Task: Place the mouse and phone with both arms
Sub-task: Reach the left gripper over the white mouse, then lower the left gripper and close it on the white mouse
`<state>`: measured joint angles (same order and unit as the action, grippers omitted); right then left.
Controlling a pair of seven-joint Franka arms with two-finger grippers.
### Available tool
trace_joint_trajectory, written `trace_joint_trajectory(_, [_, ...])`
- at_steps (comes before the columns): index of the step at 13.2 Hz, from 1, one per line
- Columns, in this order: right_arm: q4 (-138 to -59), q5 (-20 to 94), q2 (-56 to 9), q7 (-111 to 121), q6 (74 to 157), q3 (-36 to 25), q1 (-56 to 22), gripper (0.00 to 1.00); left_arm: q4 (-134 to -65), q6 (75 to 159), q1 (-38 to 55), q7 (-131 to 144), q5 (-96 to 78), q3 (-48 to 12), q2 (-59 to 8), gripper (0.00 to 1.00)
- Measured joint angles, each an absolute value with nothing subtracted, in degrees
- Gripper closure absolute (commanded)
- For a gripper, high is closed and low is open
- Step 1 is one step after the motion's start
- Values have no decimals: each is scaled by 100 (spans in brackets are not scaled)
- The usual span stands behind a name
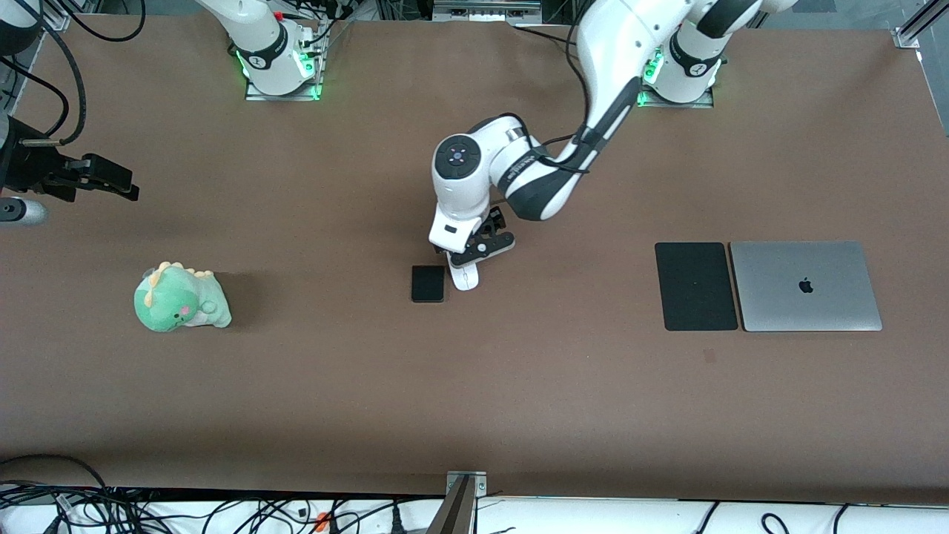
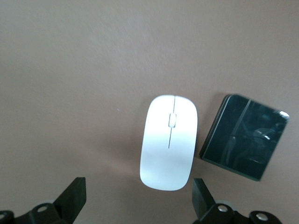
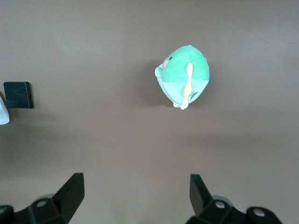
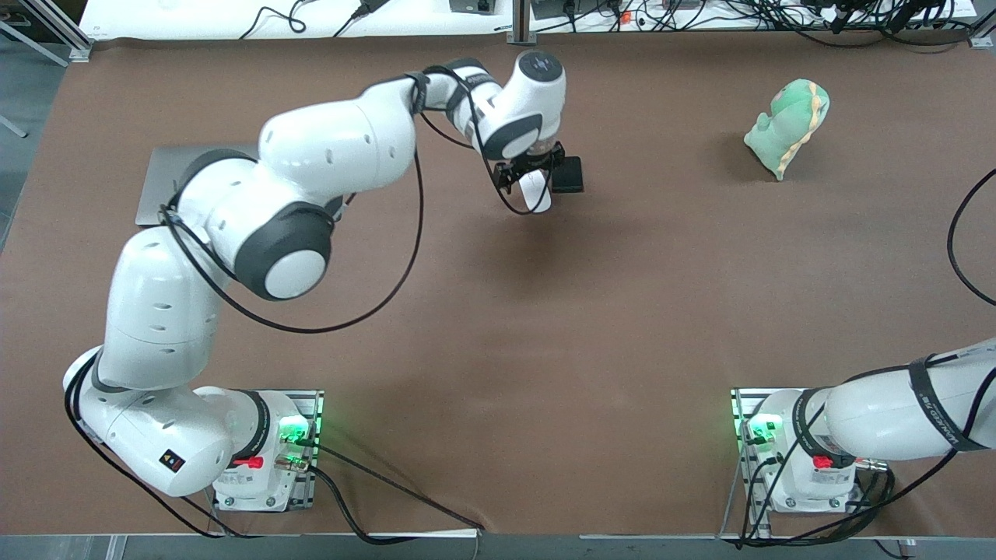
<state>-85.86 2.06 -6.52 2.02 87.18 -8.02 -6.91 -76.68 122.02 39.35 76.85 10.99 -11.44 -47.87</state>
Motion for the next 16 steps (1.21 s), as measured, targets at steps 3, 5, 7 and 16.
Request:
trace_joint_trajectory(3, [-8636,207,-662,202,8718,-799,-693,0,-7563,12542,4016,7681,1101,-1054,-5090,0])
trace_joint_trajectory(5, [-8641,207,-675,202,8718,-795,-694,0,-7531,12711,4018,7635,1105,-1047,-5215,0])
trace_joint_trajectory(7, [-8642,207,-700,202,8718,-784,-695,0,-7512,12758,4019,7554,1105,-1047,-5284,0])
trace_joint_trajectory(16, [-8642,209,-730,202,8721,-767,-696,0,-7416,12931,4007,7302,1109,-1041,-5411,38])
